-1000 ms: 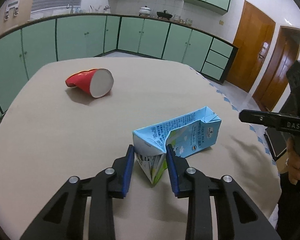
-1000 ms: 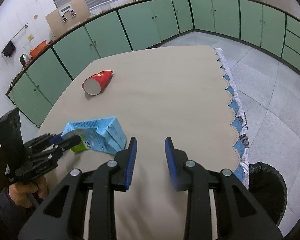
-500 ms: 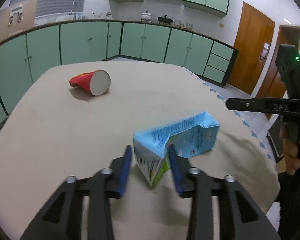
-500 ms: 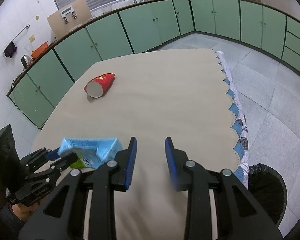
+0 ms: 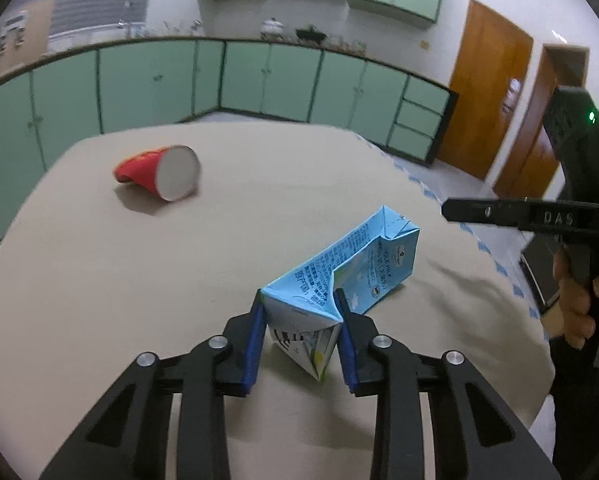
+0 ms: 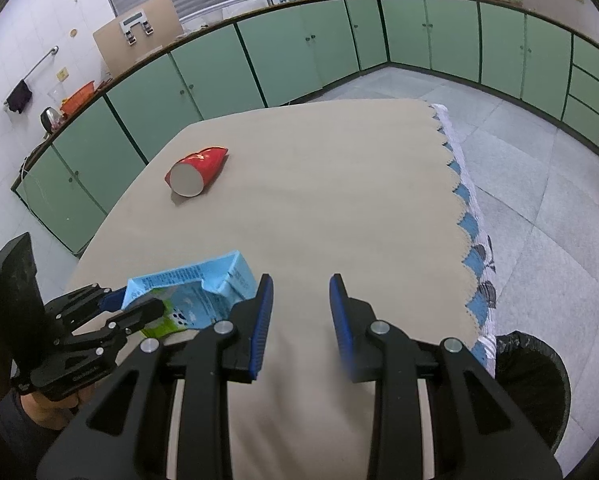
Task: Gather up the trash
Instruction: 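Grasp the red chip bag with the right tool while the left tool holds the carton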
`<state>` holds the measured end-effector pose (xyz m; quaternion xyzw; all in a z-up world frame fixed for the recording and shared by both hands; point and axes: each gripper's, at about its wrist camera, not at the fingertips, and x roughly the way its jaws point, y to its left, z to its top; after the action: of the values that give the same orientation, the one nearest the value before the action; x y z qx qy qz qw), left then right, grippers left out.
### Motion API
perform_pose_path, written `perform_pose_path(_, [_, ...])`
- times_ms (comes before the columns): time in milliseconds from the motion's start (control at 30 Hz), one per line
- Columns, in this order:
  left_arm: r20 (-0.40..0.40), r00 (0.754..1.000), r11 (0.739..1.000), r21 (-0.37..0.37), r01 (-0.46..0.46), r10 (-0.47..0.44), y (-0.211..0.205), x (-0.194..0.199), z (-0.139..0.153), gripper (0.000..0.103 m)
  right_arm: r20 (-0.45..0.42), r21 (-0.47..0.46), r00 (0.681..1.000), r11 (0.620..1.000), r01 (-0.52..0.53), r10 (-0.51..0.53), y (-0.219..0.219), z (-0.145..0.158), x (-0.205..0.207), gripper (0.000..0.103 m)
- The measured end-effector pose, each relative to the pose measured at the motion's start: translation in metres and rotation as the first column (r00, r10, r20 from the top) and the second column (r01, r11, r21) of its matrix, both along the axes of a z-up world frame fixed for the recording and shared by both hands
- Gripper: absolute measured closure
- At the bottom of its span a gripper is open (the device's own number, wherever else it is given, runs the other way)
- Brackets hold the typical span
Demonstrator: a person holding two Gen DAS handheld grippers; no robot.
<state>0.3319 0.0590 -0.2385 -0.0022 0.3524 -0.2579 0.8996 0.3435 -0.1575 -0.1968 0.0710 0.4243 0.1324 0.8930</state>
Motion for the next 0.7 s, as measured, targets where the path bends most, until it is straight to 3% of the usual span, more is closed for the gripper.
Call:
perform_pose_path(167, [0.056,0.99,0.99,-0.072,-0.122,0.127,0.028,-0.008,0.015,0.071,0.012,0.0,1.0,1.0,-0.029,0.029,0.017,0.003,0.008,0.073])
perform_pose_path(367, [0.098,0.932,0.935,-0.1,-0.34,0.349,0.085,-0.007,0.026,0.071,0.022,0.001,0.995,0.995,-0.097,0.097,0.059,0.002,0.029,0.073])
perform_pose_path(567, [0.103,0.883,0.888,-0.096,-0.449,0.458,0.125,0.008,0.029,0.071,0.035,-0.002,0.987,0.988,-0.156,0.156,0.104,0.0,0.05,0.073])
perform_pose_path(700, [0.102,0.869,0.874,-0.082,-0.479,0.485,0.137,0.023,0.027,0.071,0.039,-0.012,0.985,0.985,-0.17,0.171,0.127,-0.001,0.066,0.072])
